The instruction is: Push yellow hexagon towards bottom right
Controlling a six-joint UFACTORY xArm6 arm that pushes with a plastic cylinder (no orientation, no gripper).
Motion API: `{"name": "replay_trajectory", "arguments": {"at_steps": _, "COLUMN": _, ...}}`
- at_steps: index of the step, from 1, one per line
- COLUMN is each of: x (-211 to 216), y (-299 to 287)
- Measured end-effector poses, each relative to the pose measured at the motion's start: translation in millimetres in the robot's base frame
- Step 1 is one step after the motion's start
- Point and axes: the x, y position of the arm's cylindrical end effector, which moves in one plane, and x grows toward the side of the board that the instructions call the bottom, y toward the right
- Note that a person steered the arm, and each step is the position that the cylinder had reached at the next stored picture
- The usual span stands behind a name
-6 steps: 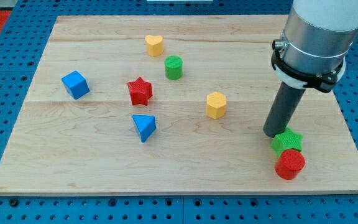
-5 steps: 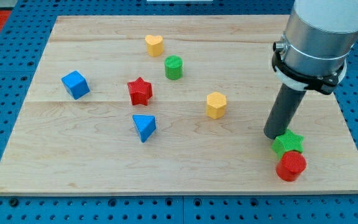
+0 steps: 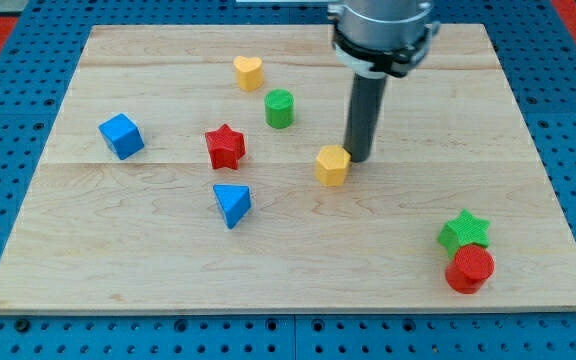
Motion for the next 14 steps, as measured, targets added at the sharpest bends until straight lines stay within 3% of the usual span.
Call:
{"name": "replay_trajectory", "arguments": {"at_steps": 3, "x": 2, "y": -42}}
{"name": "replay_trajectory", "arguments": {"at_steps": 8, "x": 84, "y": -57}}
{"name": "replay_trajectory", "arguments": {"at_steps": 14, "x": 88, "y": 31}}
